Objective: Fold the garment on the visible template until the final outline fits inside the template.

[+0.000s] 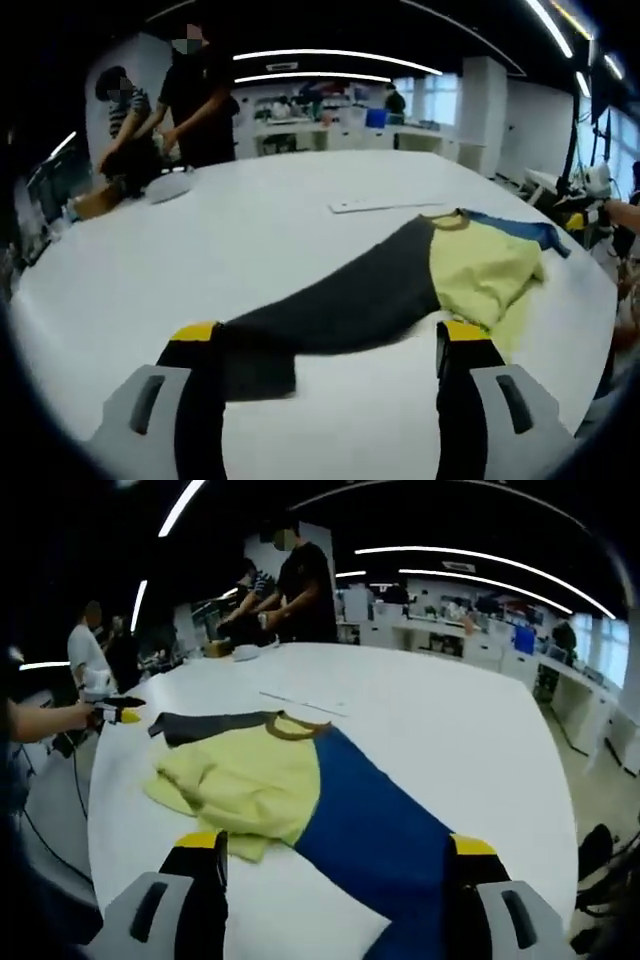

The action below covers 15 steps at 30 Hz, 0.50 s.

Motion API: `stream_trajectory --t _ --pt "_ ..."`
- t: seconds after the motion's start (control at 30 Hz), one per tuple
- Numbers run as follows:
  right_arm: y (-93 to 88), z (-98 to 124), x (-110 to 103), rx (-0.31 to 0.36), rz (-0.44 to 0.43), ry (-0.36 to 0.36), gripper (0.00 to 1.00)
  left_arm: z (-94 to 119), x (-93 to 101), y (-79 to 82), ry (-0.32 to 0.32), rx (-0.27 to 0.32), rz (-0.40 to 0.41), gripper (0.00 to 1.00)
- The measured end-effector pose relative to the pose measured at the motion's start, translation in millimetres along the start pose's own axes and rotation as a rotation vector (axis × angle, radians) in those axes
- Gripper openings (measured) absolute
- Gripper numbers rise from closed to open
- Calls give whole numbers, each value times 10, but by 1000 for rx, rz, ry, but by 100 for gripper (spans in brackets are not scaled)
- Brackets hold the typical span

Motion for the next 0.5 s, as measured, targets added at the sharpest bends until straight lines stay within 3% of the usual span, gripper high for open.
stream_trajectory --t 0.23,0.5 --pt "-45 40 -275 5 -1 72 96 -2 358 -37 -82 22 12 90" --pt "-207 49 -545 -10 30 122 93 -51 767 -131 -153 39 38 89"
Point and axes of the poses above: the point that each gripper's makers call its tool centre point, and the gripper's own axes: z roughly backward along the fingers, x roughly to its right, y roughly out of its top, the point moved 5 cm from there along z, roughly backward along the fingers, and after that the axes turned 7 degrees about -y, right-handed, at the moved point
